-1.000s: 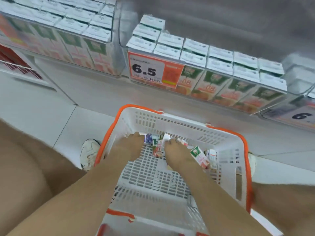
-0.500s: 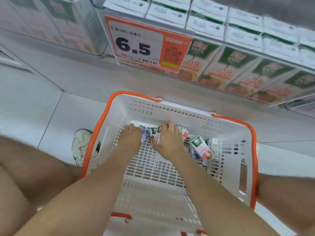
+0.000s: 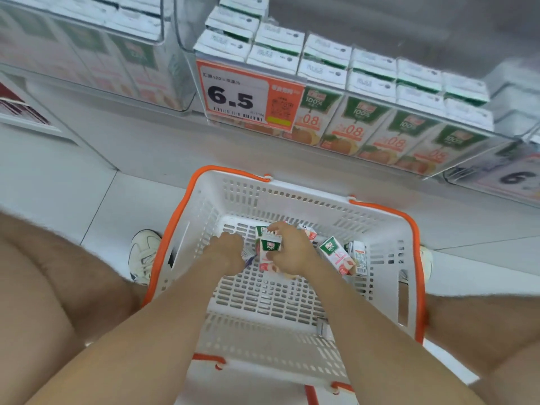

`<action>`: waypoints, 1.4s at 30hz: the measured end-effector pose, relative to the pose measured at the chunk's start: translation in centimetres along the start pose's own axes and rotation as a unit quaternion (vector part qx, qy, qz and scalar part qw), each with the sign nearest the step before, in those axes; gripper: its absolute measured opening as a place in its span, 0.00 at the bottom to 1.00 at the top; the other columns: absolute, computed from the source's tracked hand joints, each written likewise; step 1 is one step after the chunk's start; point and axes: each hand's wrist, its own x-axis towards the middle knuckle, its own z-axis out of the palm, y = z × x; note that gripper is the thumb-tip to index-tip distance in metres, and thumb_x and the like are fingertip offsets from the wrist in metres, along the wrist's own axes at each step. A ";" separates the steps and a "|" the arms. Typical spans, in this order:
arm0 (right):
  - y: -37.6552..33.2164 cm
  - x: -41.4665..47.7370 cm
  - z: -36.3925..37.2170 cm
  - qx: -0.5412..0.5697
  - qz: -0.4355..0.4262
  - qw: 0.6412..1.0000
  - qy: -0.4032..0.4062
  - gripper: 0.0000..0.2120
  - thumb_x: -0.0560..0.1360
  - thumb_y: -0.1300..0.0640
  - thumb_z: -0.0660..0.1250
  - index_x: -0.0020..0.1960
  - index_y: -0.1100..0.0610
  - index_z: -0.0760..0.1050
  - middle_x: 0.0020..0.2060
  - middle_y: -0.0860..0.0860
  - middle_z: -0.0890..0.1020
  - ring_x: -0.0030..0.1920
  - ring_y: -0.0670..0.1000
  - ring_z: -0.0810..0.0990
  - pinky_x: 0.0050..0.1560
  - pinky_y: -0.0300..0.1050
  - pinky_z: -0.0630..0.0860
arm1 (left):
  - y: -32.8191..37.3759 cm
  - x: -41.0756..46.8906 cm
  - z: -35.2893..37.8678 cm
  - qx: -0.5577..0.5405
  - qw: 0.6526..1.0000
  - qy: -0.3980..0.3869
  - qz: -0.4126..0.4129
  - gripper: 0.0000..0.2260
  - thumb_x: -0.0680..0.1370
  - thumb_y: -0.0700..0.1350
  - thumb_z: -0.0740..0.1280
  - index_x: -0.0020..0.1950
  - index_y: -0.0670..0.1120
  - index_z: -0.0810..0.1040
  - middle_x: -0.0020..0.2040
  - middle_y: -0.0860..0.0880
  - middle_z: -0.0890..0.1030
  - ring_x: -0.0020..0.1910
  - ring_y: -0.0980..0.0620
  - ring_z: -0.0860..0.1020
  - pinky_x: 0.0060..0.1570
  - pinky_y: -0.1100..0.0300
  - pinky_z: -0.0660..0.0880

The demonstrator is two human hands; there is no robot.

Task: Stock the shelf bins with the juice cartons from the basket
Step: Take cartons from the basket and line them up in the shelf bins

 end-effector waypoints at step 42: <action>-39.3 -4.4 -17.3 -0.010 -0.415 0.821 0.393 0.20 0.77 0.64 0.68 0.68 0.53 0.73 0.59 0.50 0.83 0.59 0.54 0.80 0.60 0.54 0.77 | -14.7 -22.3 -37.6 -0.272 0.756 0.590 0.078 0.11 0.83 0.45 0.69 0.65 0.48 0.76 0.61 0.41 0.73 0.56 0.44 0.72 0.52 0.58 0.64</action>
